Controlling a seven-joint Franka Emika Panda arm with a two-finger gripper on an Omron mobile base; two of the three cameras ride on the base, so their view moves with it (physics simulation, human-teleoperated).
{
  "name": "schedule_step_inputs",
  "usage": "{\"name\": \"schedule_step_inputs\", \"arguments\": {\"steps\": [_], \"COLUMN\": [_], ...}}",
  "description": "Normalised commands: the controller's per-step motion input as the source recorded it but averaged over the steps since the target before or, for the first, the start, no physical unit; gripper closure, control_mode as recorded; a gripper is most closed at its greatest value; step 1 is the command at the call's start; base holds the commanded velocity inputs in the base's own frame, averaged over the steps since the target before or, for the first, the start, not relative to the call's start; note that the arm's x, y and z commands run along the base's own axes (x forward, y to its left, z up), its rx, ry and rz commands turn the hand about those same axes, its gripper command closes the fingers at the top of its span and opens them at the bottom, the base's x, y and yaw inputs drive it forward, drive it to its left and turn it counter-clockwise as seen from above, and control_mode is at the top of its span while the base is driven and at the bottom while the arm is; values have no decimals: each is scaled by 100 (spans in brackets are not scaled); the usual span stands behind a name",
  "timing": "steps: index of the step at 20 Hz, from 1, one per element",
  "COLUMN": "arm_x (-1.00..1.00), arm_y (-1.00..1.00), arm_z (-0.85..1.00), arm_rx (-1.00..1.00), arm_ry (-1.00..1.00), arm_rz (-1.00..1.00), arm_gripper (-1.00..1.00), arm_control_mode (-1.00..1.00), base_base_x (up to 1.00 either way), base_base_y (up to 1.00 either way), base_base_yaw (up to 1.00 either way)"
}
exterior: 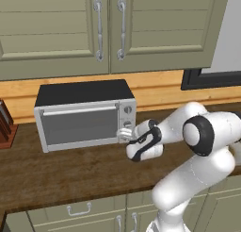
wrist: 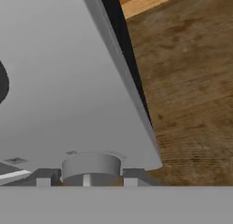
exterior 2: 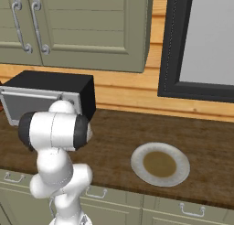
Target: Pick up the kebab skewer and baguette bread, and place them inside the toaster oven. Close the toaster oven door and start by setting the timer.
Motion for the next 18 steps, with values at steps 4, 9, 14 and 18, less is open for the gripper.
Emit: {"name": "schedule_step_inputs", "arguments": {"steps": [4,9,14,18], "arm_x": [0,0,0,0], "arm_y": [-48,-50,-48,-50], "arm_z": [-10,-10,-10,-16], "arm_rx": [22,22,22,23], "arm_ry": [0,0,0,0], "arm_rz": [2,4,5,7], "arm_gripper": [100,100,100,100], "arm_control_mode": [-100,-100,-100,-100], "base_base_x": [0,0,0,0], "base_base_y": [0,0,0,0], "base_base_yaw": [0,0,0,0]}}
